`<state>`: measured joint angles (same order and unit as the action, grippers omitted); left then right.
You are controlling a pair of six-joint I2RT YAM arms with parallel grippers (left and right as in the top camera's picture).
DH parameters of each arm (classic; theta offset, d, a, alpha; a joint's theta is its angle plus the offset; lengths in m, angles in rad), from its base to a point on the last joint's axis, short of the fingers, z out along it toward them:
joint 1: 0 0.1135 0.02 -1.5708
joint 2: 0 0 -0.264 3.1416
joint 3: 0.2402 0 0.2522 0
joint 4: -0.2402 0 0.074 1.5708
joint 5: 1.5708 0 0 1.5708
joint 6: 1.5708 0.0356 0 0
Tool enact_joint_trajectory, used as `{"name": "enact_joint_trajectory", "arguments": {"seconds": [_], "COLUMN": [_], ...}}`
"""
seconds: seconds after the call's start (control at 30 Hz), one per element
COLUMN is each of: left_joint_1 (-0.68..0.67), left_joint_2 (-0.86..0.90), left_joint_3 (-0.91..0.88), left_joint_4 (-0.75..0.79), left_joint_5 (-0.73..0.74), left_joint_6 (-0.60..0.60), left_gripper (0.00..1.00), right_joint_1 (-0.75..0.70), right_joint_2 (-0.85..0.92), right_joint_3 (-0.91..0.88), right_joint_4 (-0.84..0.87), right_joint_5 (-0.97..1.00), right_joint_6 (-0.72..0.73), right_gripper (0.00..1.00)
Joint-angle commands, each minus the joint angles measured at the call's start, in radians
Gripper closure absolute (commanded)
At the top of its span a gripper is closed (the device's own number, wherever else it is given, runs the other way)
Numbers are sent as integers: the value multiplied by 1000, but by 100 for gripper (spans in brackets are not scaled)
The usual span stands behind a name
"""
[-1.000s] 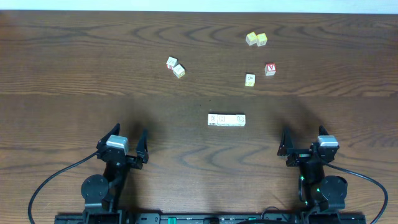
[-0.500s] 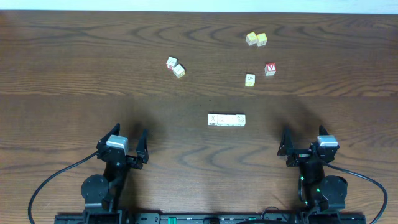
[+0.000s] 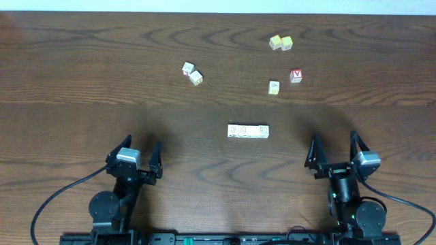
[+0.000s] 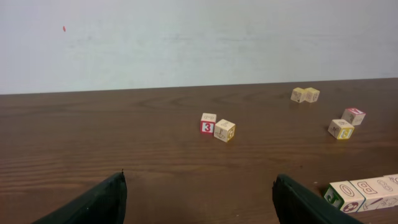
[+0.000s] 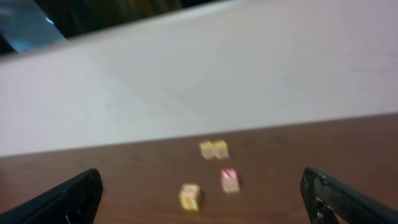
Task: Lift 4 blocks
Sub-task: 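Raise both arms and swing grippers toward the row of white blocks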
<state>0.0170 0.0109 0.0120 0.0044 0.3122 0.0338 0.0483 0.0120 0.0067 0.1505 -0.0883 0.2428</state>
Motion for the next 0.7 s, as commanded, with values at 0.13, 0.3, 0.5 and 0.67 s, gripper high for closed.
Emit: {"name": "enact_joint_trajectory", "arguments": {"seconds": [0.13,0.3,0.5,0.67], "left_joint_1": [3,3,3,3], "left_joint_2": [-7,-7,-7,-7], "left_joint_3": [-8,-8,-8,-8], "left_joint_4": [-48,-49,-49,-49], "left_joint_5": [17,17,17,17], "left_joint_6": [11,11,11,11], "left_gripper": [25,25,25,25], "right_joint_1": [11,11,11,10], "right_joint_2": [-5,-5,-5,31], "right_joint_3": [-1,2,70,145], "right_joint_4": [105,195,205,152], "right_joint_5": [-60,-59,-43,-43], "right_joint_6": [32,-53,-129,-162], "right_gripper": [1,1,1,1]}}
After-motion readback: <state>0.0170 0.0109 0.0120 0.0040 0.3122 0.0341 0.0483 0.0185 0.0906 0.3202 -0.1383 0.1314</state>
